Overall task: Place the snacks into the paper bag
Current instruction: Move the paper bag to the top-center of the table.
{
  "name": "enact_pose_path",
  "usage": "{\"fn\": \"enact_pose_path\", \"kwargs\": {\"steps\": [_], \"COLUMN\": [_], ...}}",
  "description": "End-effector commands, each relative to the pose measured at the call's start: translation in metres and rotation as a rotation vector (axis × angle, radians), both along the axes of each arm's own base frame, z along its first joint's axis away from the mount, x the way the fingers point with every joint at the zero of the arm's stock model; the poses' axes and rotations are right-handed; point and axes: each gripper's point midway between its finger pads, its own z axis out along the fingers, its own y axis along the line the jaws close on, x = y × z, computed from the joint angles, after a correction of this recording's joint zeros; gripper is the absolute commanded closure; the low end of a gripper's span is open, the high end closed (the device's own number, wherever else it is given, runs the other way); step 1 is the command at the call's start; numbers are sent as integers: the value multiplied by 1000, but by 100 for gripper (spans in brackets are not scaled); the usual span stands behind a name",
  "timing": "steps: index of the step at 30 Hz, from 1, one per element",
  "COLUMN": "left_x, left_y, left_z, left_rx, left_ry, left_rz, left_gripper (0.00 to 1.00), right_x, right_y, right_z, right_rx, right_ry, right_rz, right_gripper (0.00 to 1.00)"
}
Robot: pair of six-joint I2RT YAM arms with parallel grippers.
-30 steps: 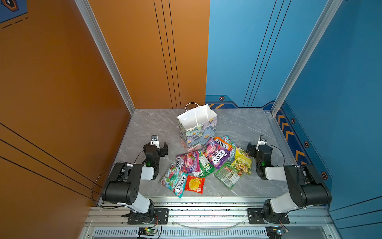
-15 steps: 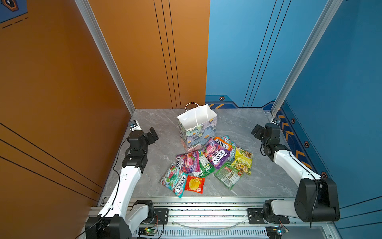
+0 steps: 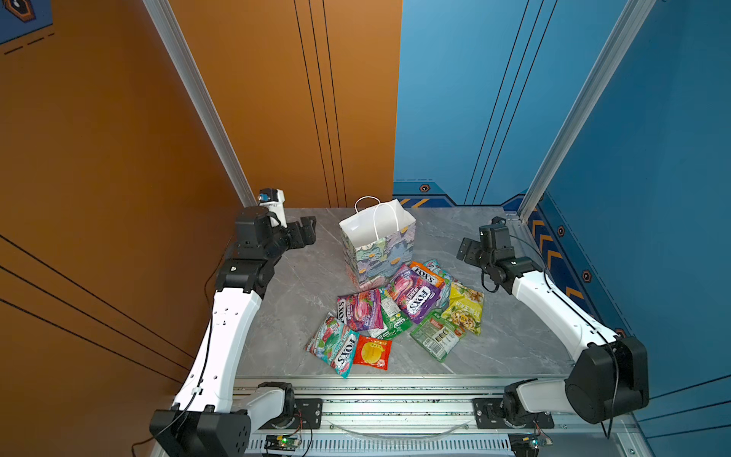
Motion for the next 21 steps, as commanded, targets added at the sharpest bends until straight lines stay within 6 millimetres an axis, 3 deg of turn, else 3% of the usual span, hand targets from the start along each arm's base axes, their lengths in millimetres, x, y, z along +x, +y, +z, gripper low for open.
{"fn": "enact_pose_path", "kwargs": {"steps": [1, 7, 10, 21], "left_x": [-1, 11, 15, 53], "left_y": [-35, -85, -99, -101], "left_z": [-13, -29, -38, -52], "left_rx": [93, 205, 238, 316], "left_ry": [95, 203, 256, 323], "left_rz": [-175, -367, -426, -389], "left_gripper": [8, 17, 20, 21], "right_x": [-14, -20, -21, -17], "right_y": [2, 9, 13, 23], "right_z": [-23, -33, -36, -40], "right_rx": [7, 24, 41, 77], "right_ry": [100, 132, 139, 150], "right_rz": [-5, 14, 24, 49], "right_gripper": [3, 4, 5, 6]}}
